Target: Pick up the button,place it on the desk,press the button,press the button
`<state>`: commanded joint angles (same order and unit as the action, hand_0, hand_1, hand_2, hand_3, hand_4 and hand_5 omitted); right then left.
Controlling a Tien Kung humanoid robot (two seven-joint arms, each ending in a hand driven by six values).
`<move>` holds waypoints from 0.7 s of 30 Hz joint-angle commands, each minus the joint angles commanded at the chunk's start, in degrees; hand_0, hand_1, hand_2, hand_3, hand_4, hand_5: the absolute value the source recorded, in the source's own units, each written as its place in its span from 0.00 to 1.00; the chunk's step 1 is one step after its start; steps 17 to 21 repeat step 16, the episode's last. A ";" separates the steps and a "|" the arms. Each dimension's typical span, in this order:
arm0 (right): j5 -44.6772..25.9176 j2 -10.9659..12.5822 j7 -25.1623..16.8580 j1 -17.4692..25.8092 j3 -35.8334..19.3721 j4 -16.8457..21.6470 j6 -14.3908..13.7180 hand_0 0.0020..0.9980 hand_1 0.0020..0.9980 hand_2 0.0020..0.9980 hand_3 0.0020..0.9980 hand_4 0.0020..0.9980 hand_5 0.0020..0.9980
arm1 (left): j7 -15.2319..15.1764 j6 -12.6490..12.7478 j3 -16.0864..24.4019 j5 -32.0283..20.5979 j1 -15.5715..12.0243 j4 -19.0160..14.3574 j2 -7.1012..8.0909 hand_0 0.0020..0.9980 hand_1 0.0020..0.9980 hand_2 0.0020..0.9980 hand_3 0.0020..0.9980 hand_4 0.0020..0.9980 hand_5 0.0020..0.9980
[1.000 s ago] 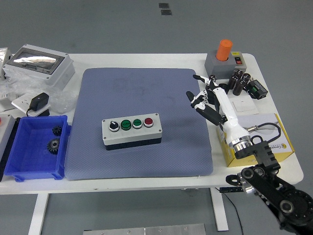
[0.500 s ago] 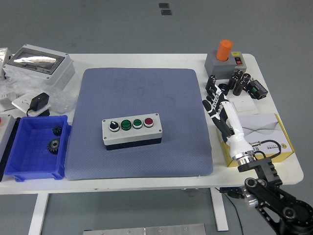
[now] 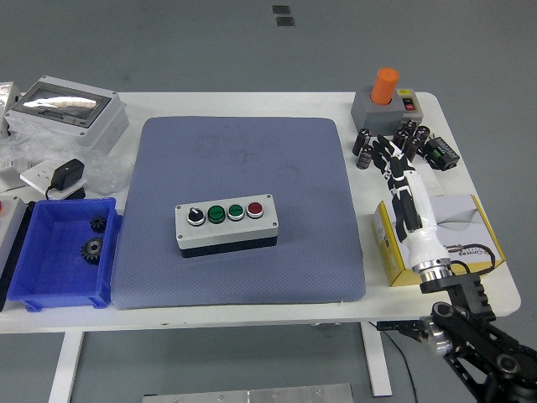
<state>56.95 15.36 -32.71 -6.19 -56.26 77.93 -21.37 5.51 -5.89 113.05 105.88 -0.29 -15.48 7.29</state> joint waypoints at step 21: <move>0.89 0.15 0.62 0.72 -3.47 1.35 -0.32 0.92 0.89 0.88 0.86 1.00 1.00 | 2.09 0.07 -1.11 -1.24 -0.16 0.37 0.98 0.76 0.76 0.72 0.80 0.82 0.61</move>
